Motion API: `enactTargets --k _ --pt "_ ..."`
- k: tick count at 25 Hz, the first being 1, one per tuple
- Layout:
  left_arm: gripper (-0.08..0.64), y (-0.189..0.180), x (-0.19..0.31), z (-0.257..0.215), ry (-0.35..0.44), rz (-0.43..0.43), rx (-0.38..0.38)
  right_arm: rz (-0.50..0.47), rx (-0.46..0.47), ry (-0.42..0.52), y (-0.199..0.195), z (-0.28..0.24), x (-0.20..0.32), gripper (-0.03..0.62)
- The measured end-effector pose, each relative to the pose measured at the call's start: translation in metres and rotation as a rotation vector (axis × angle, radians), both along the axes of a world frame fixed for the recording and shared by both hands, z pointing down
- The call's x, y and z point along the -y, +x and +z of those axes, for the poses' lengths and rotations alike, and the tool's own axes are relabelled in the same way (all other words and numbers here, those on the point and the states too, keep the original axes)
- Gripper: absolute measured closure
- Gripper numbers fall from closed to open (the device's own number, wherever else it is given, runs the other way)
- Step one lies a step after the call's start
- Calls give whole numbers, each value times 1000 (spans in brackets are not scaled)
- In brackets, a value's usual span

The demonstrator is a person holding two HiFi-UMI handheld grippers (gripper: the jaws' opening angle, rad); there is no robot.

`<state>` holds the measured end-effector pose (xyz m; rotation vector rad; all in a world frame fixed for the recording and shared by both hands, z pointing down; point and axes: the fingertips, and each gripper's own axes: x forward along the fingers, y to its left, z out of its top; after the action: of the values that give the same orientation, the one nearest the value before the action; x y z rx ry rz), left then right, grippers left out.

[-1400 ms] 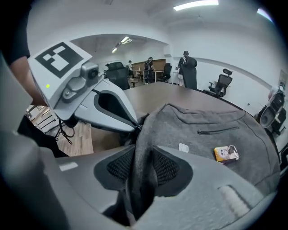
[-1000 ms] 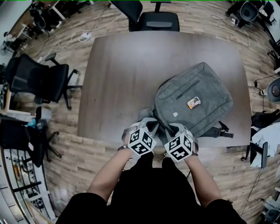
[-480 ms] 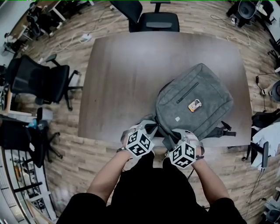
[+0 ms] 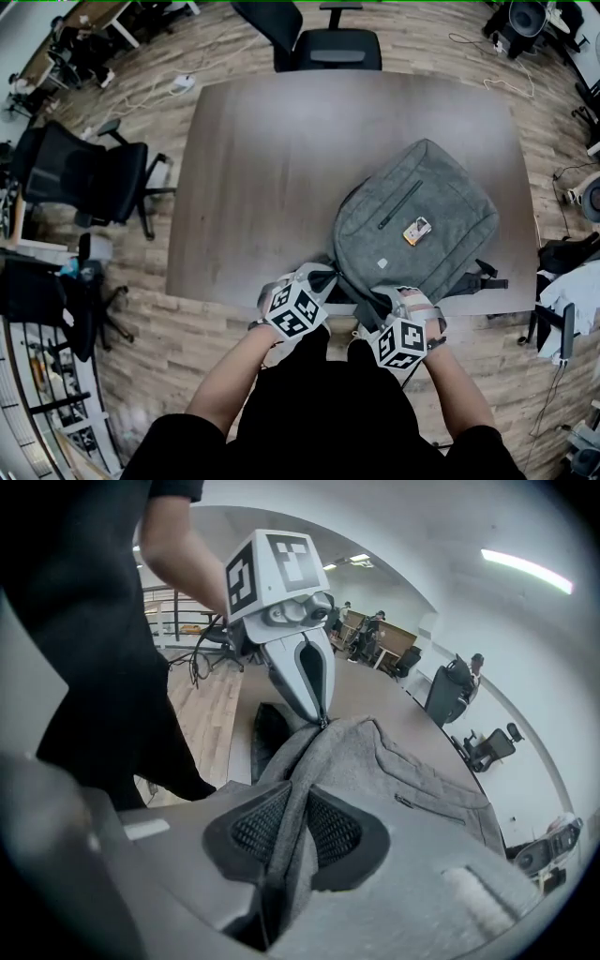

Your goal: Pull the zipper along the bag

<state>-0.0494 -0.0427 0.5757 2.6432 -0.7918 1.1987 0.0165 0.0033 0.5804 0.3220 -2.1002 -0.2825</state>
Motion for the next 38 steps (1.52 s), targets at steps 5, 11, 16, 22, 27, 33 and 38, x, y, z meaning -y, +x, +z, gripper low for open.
enactTargets --k 5,11,16,22,27,33,38 --pt "528 -6 -3 0 -11 5 -5 -89 -6 28 7 0 -11 535" --pt "528 -9 12 3 -4 2 12 -206 0 65 35 3 -23 535" --pt "528 0 16 8 -10 29 10 -257 5 84 58 6 -22 535" --pt "531 14 26 6 -1 21 -7 -226 -6 124 82 13 6 535" --pt "532 9 35 4 -4 -5 -12 -166 13 76 77 13 20 532" --pt "534 13 34 5 -4 -20 -32 52 158 -72 71 -8 16 447" --pt "532 10 36 2 -7 -28 -48 247 366 -148 39 -39 32 407"
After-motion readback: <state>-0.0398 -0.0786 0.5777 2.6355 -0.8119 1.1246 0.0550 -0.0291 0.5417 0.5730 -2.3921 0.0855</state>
